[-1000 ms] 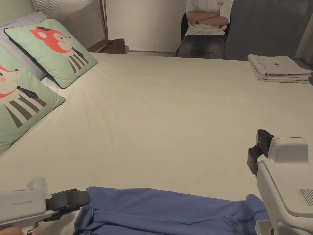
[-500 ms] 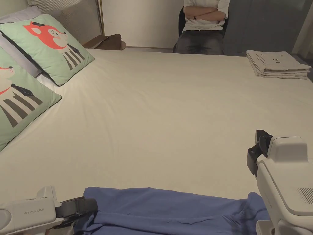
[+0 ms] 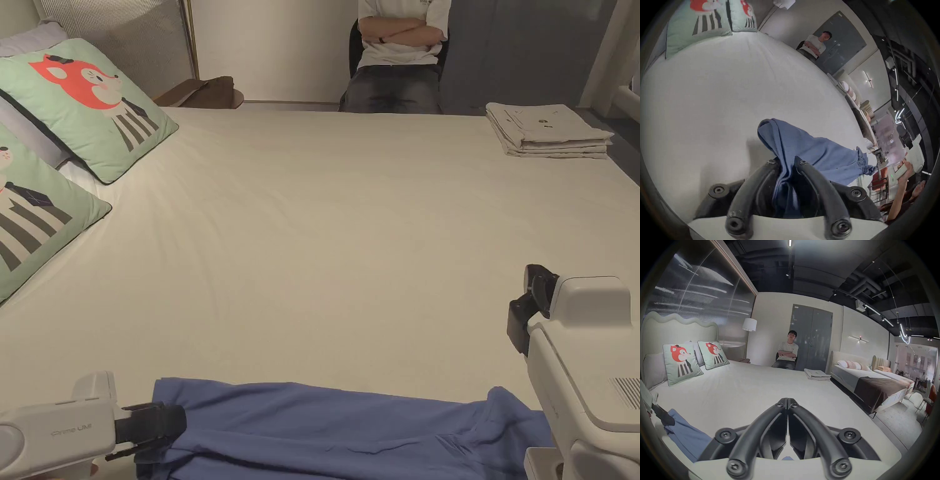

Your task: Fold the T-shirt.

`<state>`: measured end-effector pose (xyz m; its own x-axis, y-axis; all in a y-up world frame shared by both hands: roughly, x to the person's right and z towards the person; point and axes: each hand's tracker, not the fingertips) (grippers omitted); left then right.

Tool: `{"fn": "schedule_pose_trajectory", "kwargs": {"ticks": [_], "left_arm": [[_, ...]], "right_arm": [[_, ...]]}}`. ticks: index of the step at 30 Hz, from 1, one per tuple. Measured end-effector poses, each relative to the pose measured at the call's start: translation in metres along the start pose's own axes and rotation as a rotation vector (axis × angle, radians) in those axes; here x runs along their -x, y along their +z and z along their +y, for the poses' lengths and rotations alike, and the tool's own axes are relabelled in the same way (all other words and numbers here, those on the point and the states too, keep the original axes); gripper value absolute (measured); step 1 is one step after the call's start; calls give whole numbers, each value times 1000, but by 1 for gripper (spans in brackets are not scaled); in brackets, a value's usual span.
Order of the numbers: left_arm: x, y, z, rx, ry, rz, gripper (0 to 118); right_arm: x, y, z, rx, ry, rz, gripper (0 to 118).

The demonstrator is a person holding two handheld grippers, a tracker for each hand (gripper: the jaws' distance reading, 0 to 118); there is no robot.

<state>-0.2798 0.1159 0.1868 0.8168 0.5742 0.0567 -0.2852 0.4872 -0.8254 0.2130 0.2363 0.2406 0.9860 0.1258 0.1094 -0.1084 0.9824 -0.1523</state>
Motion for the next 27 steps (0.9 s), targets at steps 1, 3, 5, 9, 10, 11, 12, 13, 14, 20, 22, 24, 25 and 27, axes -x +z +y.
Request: {"fn": "schedule_pose_trajectory", "kwargs": {"ticks": [1, 3, 5, 9, 10, 11, 12, 13, 14, 20, 22, 24, 25, 27], "left_arm": [[-2, 7, 3, -3, -9, 6, 7], [-1, 19, 11, -36, -38, 47, 7], [3, 31, 17, -46, -56, 95, 7], [14, 49, 26, -59, -62, 197, 7], [14, 50, 27, -61, -54, 211, 7], [11, 49, 27, -59, -56, 214, 7], [5, 47, 26, -56, -66, 221, 7], [-4, 42, 25, -53, -75, 233, 7], [-14, 35, 24, -41, -93, 251, 7], [-84, -13, 13, 31, -174, 212, 7], [-108, -34, 6, 69, -214, 191, 7], [-129, -52, -1, 90, -256, 182, 7], [-140, -63, -6, 107, -264, 171, 7], [-153, -80, -13, 129, -276, 148, 7]], "right_arm": [[-1, 0, 1, -2, -4, 0, 0], [-3, 2, 2, -8, -11, -4, 0], [-4, 2, 2, -12, -14, -3, 0], [-8, 4, 2, -17, -27, 0, 0], [-8, 5, 2, -18, -29, 1, 0], [-9, 6, 2, -19, -31, 1, 0], [-10, 7, 2, -19, -33, 2, 0], [-11, 8, 2, -20, -35, 3, 0], [-12, 10, 2, -20, -36, 2, 0], [-18, 17, 1, -22, -38, 4, 0], [-21, 20, 1, -23, -36, 3, 0], [-24, 22, 0, -26, -36, 1, 0], [-27, 23, 0, -25, -35, -2, 0], [-31, 25, 0, -27, -36, -9, 0]]}}
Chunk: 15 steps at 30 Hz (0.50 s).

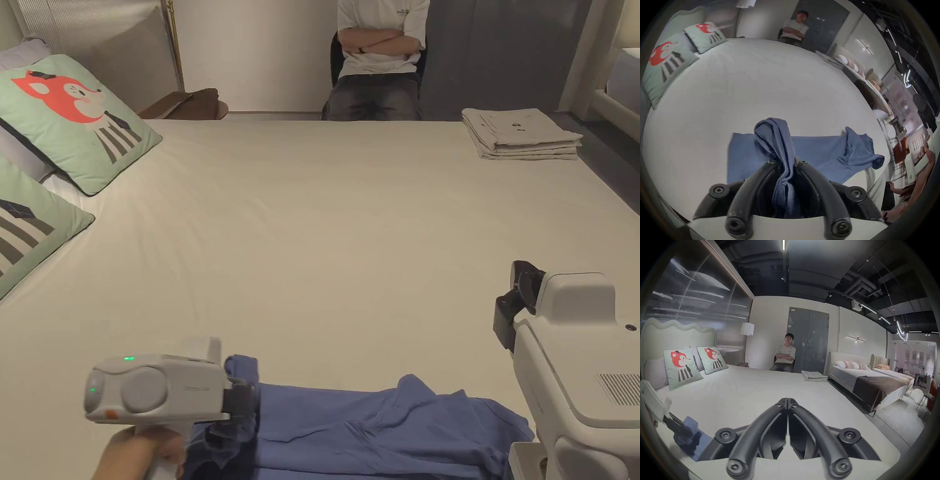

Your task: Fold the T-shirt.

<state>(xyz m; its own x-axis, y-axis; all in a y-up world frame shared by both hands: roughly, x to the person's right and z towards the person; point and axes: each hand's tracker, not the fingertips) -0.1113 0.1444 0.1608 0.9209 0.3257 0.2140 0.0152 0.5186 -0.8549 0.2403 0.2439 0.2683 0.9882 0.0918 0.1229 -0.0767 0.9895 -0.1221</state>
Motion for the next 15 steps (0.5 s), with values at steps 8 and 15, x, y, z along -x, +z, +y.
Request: {"fn": "schedule_pose_trajectory", "kwargs": {"ticks": [8, 15], "left_arm": [[-55, -43, -10, 57, -72, -41, 9], [-70, -32, -12, 11, -78, -134, 109]], "right_arm": [[-19, 5, -2, 7, 0, -38, 0], [-25, 7, -2, 9, -4, -54, 0]]}}
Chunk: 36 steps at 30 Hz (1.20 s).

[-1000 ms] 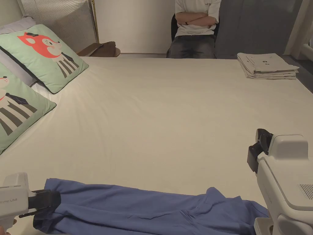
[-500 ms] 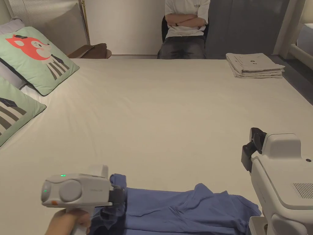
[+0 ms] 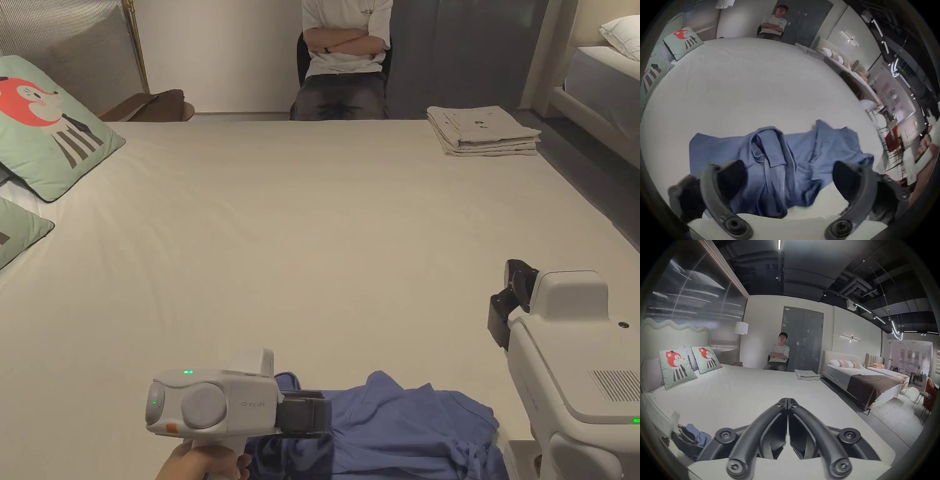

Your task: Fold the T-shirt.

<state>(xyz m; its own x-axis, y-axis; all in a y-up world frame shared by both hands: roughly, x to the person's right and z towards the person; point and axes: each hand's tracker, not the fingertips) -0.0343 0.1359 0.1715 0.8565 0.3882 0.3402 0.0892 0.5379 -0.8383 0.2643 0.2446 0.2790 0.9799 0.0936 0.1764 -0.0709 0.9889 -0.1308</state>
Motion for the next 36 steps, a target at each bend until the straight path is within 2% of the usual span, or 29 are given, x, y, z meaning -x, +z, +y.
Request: {"fn": "schedule_pose_trajectory", "kwargs": {"ticks": [3, 7, 10, 13, 14, 15, 17, 24, 36], "left_arm": [[0, 26, 5, -95, 29, -31, 109], [6, 70, 6, -309, 39, 17, 109], [16, 97, -1, -481, 36, 127, 109], [28, 108, -10, -560, 59, 241, 104], [31, 110, -14, -584, 53, 271, 87], [34, 111, -18, -601, 50, 309, 64], [37, 103, -25, -585, 28, 386, 0], [38, 49, -49, -426, -30, 362, 0], [-23, -41, -66, -206, -136, 206, 0]], "right_arm": [[2, -1, 0, 2, -3, 4, 0], [9, 0, 0, 1, -1, 21, 0], [13, 1, 1, -1, -2, 33, 0], [16, 2, 2, -4, 1, 41, 0], [16, 2, 2, -5, 2, 43, 0], [16, 2, 2, -5, 2, 43, 0], [17, 2, 2, -6, 0, 45, 0], [17, 3, 0, 3, 1, 51, 0], [-7, 5, -6, 19, 2, 6, 0]]}}
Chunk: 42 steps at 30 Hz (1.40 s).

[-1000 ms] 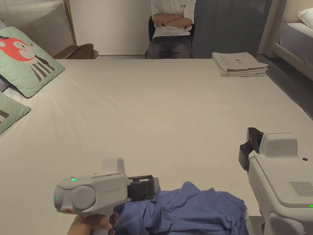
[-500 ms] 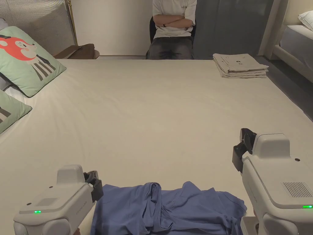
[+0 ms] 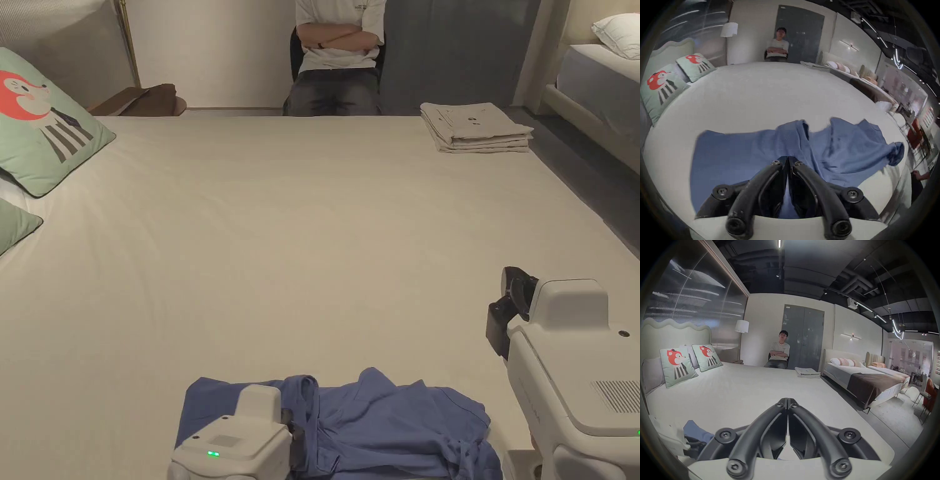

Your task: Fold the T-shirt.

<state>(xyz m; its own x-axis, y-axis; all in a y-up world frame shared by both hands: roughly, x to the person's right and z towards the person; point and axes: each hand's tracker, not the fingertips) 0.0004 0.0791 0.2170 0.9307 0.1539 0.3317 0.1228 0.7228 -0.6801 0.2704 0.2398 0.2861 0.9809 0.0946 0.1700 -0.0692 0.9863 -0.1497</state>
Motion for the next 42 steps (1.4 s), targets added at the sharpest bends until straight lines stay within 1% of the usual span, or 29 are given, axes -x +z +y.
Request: {"fn": "schedule_pose_trajectory", "kwargs": {"ticks": [2, 4, 7, 9, 12, 16, 18, 19, 21, 22, 23, 24, 25, 27, 28, 29, 32, 35, 36, 37, 38, 39, 40, 41, 42], "left_arm": [[-15, -7, -3, 20, -33, -21, 0], [-28, -11, -7, 13, -77, 2, 0], [-24, -8, -4, 9, -81, 6, 0], [-10, 3, 4, 11, -21, -48, 0], [15, 33, 23, -65, 98, -168, 0], [59, 68, 47, -81, 174, -294, 1], [87, 79, 50, -85, 256, -307, 6], [99, 82, 50, -78, 296, -311, 11], [124, 83, 46, -46, 371, -329, 28], [136, 83, 42, -32, 403, -325, 40], [146, 82, 40, -9, 423, -317, 62], [154, 79, 35, 17, 451, -306, 80], [163, 76, 30, 34, 478, -302, 93], [177, 66, 21, 88, 516, -315, 104], [181, 62, 15, 110, 529, -336, 112], [186, 59, 11, 105, 538, -314, 110], [194, 46, 0, 127, 555, -314, 110], [200, 34, -5, 146, 563, -341, 109], [202, 30, -6, 153, 569, -353, 107], [200, 28, -7, 142, 586, -373, 99], [199, 26, -6, 139, 578, -375, 80], [196, 24, -5, 131, 572, -374, 66], [191, 22, -4, 133, 564, -361, 58], [187, 19, -2, 152, 537, -321, 54], [183, 17, -2, 154, 514, -307, 54]], "right_arm": [[-4, 0, -1, 2, -2, -9, 0], [-8, 0, -1, 6, -4, -17, 0], [-10, 0, -3, 11, 0, -25, 0], [-10, 0, -3, 15, -5, -23, 0], [-8, 0, -2, 12, -7, -19, 0], [0, -2, 0, 4, -21, 0, 0], [5, -2, 1, 1, -22, 14, 0], [7, -3, 1, 0, -21, 19, 0], [11, -4, 1, 1, -18, 30, 0], [13, -4, 0, 3, -17, 35, 0], [15, -4, 0, 5, -16, 38, 0], [17, -5, -1, 8, -14, 43, 0], [18, -5, -2, 11, -13, 47, 0], [21, -7, -3, 17, -10, 52, 0], [22, -7, -3, 20, -9, 54, 0], [23, -7, -4, 23, -7, 56, 0], [25, -8, -4, 29, 6, 57, 0], [25, -9, -4, 32, 16, 55, 0], [25, -9, -3, 30, 18, 53, 0], [25, -10, -3, 30, 20, 51, 0], [25, -10, -3, 30, 20, 49, 0], [25, -11, -3, 31, 19, 48, 0], [24, -11, -4, 33, 17, 48, 0], [24, -12, -4, 35, 16, 47, 0], [24, -12, -4, 37, 16, 47, 0]]}}
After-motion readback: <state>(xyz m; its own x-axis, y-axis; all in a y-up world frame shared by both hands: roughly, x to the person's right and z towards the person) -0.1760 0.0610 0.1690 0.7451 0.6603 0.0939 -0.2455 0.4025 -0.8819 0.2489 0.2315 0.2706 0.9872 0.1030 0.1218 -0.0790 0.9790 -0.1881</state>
